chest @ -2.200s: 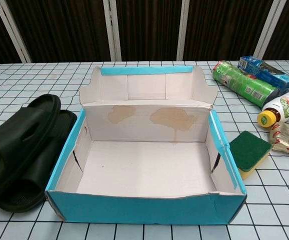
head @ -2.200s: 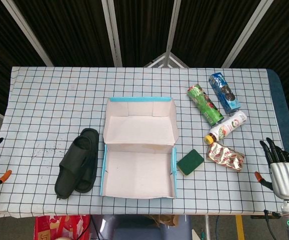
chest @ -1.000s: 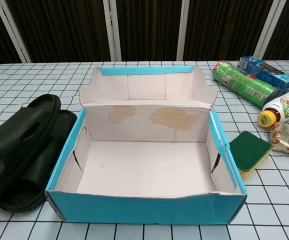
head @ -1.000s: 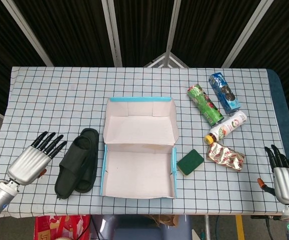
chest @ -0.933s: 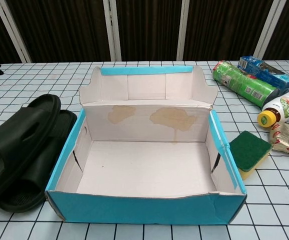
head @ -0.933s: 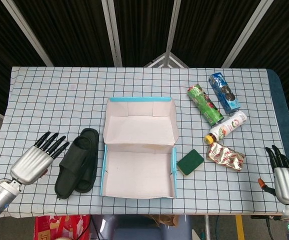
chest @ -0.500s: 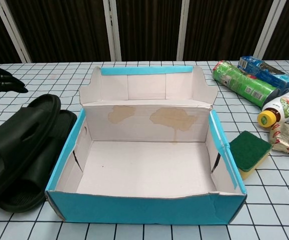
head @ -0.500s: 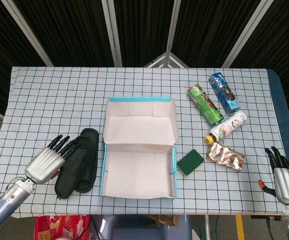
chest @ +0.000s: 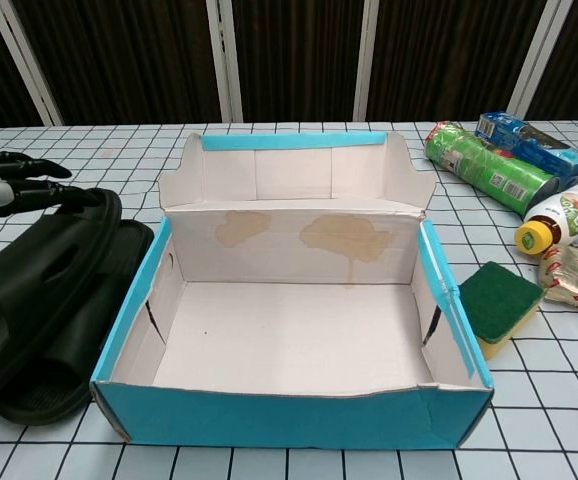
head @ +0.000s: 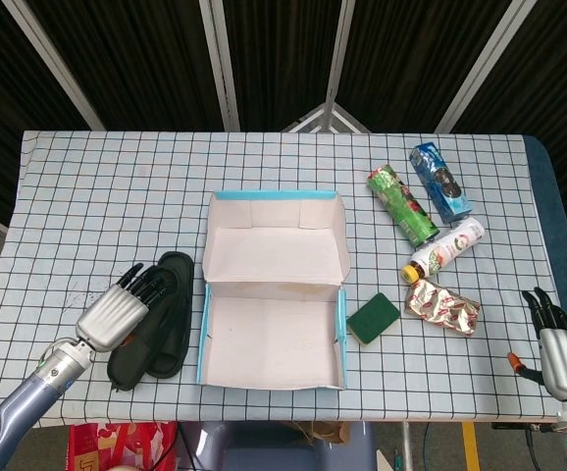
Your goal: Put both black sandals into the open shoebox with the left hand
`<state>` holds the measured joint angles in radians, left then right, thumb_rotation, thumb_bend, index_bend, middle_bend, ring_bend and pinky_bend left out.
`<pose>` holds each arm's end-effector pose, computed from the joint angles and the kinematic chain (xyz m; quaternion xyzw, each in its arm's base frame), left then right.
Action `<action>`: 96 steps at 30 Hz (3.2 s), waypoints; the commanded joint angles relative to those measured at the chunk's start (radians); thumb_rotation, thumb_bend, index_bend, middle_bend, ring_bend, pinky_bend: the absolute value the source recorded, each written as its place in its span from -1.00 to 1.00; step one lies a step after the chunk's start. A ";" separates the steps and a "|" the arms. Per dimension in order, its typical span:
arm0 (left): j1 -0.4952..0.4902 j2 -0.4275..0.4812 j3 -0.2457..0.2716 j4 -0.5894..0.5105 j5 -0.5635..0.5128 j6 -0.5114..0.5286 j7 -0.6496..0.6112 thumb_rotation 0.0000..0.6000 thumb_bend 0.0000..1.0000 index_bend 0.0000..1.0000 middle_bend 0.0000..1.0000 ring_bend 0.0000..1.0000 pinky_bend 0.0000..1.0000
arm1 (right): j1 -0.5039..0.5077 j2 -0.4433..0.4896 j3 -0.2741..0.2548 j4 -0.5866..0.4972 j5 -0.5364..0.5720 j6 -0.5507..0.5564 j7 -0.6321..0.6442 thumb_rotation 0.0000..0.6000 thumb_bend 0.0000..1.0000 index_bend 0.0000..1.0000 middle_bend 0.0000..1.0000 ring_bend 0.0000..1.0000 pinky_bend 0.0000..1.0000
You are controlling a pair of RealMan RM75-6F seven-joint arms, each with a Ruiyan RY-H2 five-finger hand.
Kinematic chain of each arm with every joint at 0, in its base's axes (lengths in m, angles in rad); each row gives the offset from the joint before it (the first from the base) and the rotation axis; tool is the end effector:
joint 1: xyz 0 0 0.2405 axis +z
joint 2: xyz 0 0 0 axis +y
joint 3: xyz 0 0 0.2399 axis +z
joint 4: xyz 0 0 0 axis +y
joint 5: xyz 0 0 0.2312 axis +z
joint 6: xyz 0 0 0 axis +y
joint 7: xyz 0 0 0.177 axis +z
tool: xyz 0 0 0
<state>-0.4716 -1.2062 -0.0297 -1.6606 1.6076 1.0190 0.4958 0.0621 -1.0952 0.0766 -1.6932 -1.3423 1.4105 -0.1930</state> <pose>-0.1990 0.2812 0.0170 -0.8453 -0.1733 -0.2665 0.4294 -0.3214 -0.2101 0.1329 0.5812 -0.4068 0.2999 0.6378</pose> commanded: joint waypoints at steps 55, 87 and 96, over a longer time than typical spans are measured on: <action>-0.515 -0.043 -0.222 -0.149 0.286 -0.297 0.520 1.00 -0.21 -0.02 -0.01 -0.87 -0.72 | 0.011 0.040 -0.010 -0.027 0.049 -0.062 0.042 1.00 -0.53 -0.80 -0.85 -0.62 -0.50; -0.599 -0.306 -0.155 -0.005 0.071 -0.394 0.575 1.00 -0.21 -0.03 -0.01 -0.87 -0.69 | 0.023 0.051 -0.010 -0.032 0.091 -0.098 0.043 1.00 -0.53 -0.80 -0.85 -0.62 -0.50; -0.617 -0.347 -0.126 0.070 0.052 -0.398 0.556 1.00 -0.21 -0.04 -0.03 -0.87 -0.69 | 0.025 0.051 -0.008 -0.032 0.102 -0.101 0.042 1.00 -0.53 -0.80 -0.85 -0.62 -0.50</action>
<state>-1.0855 -1.5454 -0.1628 -1.6012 1.6637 0.6228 1.0574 0.0866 -1.0441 0.0687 -1.7254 -1.2406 1.3094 -0.1514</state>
